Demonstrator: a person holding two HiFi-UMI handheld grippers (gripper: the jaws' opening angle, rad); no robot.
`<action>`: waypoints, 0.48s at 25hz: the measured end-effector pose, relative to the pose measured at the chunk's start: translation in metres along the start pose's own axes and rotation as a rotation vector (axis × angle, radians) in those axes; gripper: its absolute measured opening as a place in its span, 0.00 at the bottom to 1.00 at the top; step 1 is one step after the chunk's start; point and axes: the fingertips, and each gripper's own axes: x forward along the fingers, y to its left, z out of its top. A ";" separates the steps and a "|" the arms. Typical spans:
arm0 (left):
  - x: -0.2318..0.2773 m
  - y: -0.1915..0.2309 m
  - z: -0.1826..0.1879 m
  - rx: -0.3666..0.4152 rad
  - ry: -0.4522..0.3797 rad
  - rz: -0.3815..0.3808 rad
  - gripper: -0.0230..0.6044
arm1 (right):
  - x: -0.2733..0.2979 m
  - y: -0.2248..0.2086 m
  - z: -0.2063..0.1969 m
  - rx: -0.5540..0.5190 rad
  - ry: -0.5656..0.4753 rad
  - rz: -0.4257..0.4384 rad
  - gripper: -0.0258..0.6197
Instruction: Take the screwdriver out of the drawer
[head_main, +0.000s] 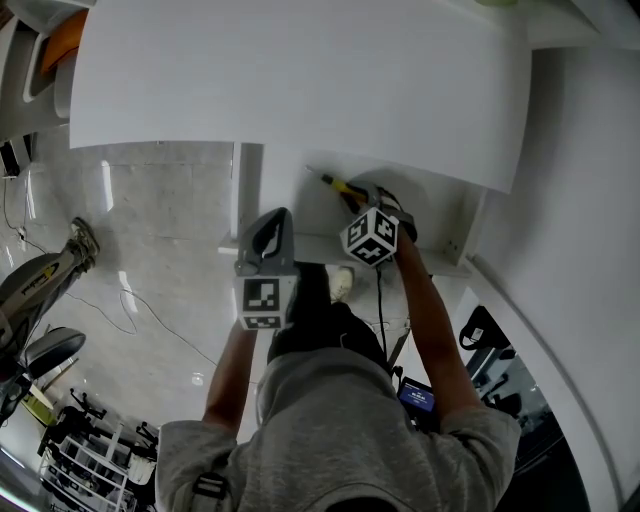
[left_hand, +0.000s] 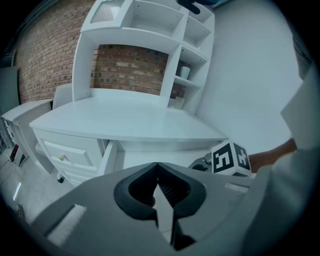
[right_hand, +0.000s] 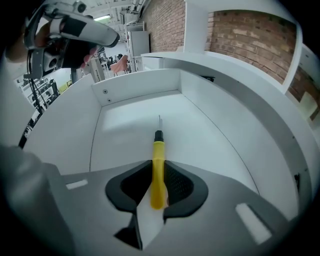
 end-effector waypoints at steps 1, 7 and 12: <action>-0.001 0.000 0.000 0.001 -0.002 0.000 0.06 | -0.001 0.000 0.000 0.000 -0.001 0.002 0.16; -0.007 -0.002 0.007 0.012 -0.019 0.005 0.06 | -0.013 0.000 0.005 -0.006 -0.024 -0.010 0.16; -0.018 -0.008 0.019 0.024 -0.043 0.011 0.06 | -0.035 0.000 0.013 -0.039 -0.042 -0.037 0.16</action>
